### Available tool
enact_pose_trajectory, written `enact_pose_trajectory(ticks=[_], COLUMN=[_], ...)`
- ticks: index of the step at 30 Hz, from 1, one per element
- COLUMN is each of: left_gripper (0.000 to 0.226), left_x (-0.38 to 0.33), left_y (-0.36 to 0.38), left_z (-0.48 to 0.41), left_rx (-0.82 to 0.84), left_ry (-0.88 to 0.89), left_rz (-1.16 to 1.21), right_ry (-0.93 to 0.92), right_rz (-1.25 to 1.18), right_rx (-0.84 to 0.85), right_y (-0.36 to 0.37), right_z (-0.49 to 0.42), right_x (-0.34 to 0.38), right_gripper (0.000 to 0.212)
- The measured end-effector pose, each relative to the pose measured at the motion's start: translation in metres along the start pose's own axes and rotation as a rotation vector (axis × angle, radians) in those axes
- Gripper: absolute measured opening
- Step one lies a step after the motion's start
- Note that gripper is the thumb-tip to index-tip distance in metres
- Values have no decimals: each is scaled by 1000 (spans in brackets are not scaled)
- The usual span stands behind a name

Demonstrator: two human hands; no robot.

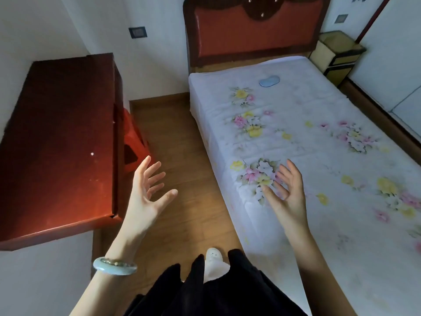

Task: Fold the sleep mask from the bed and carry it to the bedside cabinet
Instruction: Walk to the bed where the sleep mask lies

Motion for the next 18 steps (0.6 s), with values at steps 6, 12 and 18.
enact_pose_trajectory(ticks=[6, 12, 18], left_gripper=[92, 90, 90], left_x=[3, 15, 28], left_y=[0, -13, -26], left_z=[-105, -220, -359], left_rx=[-72, -99, -34], left_ry=[-5, 4, 4], left_rz=[-1, -26, -32], right_ry=[-7, -29, 6], right_rz=[-8, 39, 54], right_rx=[73, 117, 19], right_y=[36, 86, 147], right_z=[-127, -232, -348], right_x=[10, 15, 19], right_gripper=[73, 73, 74])
Point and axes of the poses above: each hand's wrist, its own z-axis away from the middle knuckle, its own y-axis out of the palm, x = y × z, the point moved 5 cm from there along -z, towards the middle knuckle, and after that the axes turned 9 degrees about z, right-handed, at the moved point
